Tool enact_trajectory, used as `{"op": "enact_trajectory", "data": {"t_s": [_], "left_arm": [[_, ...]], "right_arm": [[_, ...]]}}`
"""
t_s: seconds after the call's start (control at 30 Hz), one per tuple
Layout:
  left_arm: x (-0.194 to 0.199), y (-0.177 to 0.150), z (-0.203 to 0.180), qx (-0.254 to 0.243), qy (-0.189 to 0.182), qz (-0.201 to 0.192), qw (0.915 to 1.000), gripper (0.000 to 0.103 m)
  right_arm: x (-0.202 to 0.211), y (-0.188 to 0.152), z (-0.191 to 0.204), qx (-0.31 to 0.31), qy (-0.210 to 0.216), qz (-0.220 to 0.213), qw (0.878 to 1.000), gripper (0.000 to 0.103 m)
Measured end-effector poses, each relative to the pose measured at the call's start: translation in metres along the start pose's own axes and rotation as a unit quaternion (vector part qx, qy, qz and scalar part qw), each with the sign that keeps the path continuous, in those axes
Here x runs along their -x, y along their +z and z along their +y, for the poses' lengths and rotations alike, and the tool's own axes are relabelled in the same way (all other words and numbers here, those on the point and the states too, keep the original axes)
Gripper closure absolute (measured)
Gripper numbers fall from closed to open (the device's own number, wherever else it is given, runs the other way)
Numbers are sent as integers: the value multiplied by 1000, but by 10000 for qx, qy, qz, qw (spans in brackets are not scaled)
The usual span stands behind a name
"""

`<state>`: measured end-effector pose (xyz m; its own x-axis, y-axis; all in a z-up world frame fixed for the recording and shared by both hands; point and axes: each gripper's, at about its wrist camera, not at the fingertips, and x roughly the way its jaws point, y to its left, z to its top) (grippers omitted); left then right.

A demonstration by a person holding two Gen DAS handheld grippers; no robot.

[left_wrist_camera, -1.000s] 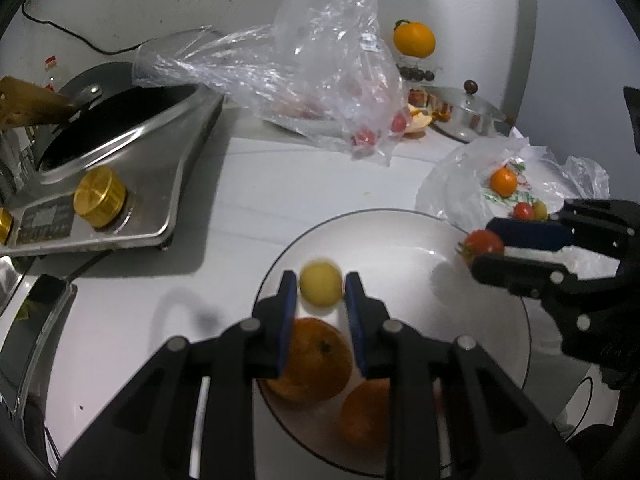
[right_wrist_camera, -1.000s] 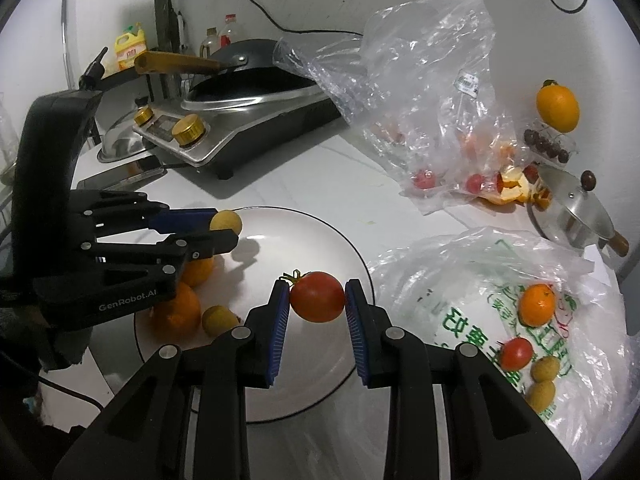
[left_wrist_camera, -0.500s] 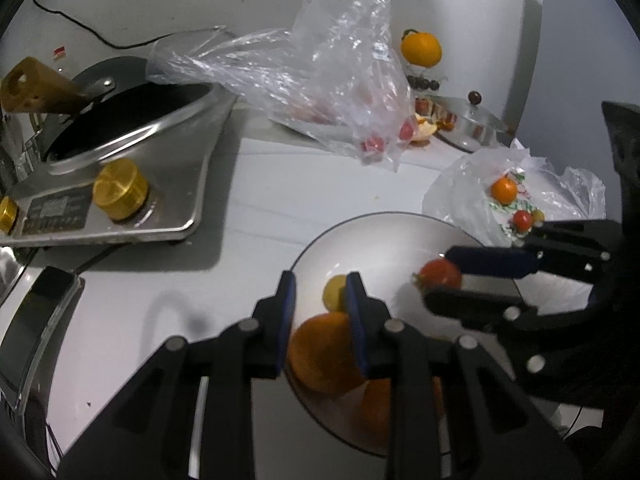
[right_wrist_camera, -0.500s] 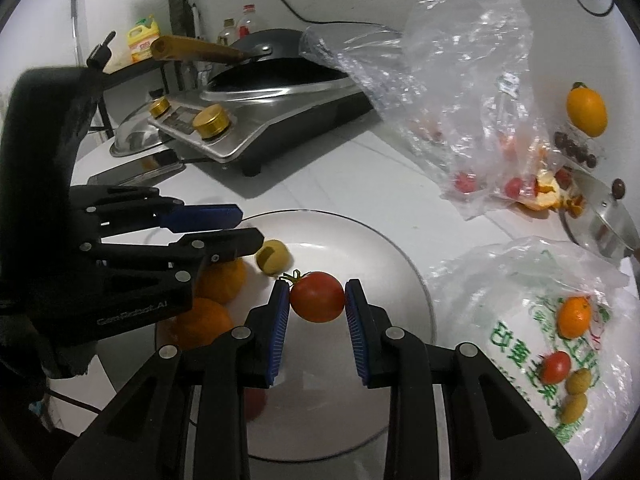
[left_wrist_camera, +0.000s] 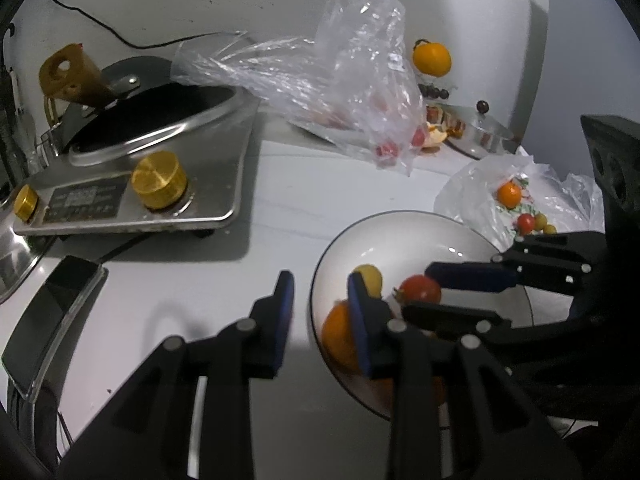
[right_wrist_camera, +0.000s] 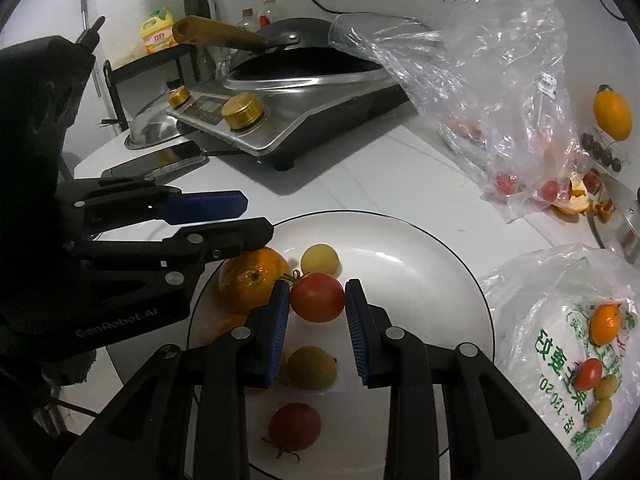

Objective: Organize fruits
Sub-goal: 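Lower the red tomato into the plate and open the right tool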

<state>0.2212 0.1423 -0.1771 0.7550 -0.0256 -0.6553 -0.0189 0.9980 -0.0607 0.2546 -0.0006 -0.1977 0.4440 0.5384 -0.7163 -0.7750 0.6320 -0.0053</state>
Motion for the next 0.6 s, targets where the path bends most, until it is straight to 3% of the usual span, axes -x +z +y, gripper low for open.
{"op": "enact_trajectory", "data": {"t_s": [0.4, 0.43, 0.6], "left_arm": [[14, -4, -2, -25, 41, -96, 9999, 69], [16, -4, -3, -29, 41, -105, 9999, 68], [22, -3, -10, -32, 7, -180, 9998, 55]], "right_arm": [[10, -3, 2, -79, -123, -50, 9999, 70], [11, -3, 2, -97, -137, -60, 9998, 64], [22, -5, 0, -112, -201, -135, 9996, 63]]}}
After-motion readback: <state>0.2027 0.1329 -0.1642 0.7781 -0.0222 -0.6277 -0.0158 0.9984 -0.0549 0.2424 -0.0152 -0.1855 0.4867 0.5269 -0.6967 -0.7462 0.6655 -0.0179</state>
